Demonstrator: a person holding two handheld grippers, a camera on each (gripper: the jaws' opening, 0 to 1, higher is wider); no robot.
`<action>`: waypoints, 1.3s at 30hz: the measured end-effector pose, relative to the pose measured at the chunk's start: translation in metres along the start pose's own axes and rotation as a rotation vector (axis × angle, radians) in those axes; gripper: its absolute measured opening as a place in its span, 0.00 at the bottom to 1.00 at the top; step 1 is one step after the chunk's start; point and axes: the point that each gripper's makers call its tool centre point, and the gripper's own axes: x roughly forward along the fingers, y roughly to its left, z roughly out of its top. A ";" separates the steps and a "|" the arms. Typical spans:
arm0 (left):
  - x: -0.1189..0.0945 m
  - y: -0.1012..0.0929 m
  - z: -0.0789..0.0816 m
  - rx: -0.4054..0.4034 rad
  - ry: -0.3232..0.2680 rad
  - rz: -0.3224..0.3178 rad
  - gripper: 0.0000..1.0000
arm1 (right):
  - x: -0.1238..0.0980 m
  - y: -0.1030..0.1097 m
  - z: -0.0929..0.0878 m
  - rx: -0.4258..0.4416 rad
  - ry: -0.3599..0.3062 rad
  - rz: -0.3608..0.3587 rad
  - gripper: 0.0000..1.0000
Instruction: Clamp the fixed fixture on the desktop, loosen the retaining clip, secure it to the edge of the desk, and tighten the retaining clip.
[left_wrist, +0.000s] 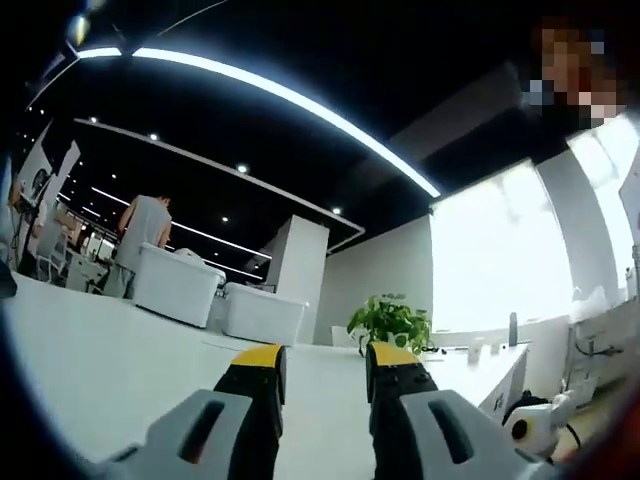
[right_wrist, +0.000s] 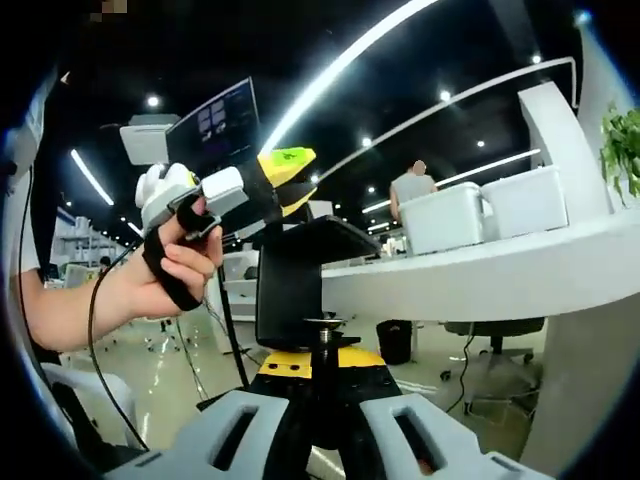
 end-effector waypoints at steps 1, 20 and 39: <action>0.000 0.000 -0.001 0.002 0.001 0.000 0.32 | 0.001 -0.001 -0.002 0.001 0.004 0.002 0.04; 0.002 -0.009 -0.021 0.014 0.029 -0.009 0.32 | 0.010 -0.024 -0.010 -0.012 0.026 -0.034 0.04; -0.010 -0.032 -0.047 0.060 0.122 -0.101 0.32 | 0.018 -0.052 -0.015 -0.080 0.052 -0.072 0.05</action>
